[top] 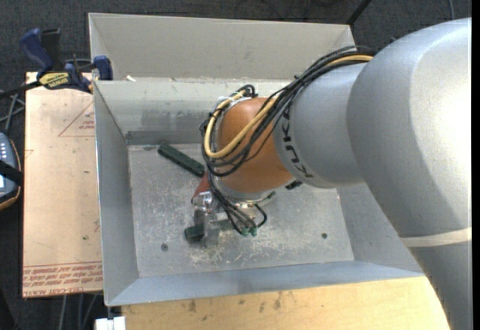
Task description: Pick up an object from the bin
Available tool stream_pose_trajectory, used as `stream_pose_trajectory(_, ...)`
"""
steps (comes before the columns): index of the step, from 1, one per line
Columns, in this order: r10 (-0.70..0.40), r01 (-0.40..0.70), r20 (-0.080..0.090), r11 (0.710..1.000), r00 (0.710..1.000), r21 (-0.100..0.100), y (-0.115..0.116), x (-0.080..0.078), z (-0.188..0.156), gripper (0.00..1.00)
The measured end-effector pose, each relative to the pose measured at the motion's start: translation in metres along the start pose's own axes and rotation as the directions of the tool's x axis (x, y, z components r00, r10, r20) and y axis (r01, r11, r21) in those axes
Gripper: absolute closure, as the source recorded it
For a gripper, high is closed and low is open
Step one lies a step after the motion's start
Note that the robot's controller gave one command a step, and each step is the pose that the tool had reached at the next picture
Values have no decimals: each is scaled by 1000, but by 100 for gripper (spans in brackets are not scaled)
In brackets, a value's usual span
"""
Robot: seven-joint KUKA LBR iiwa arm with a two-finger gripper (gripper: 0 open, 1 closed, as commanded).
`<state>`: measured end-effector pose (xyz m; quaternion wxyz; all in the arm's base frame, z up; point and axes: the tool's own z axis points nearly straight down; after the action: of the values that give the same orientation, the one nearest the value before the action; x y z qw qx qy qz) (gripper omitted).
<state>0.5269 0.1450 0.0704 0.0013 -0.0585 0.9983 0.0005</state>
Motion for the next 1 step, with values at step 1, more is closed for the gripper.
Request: stream_pose_trajectory(1, -28, 28, -2, 1000, 1000, 0, 6, -7, 0, 100)
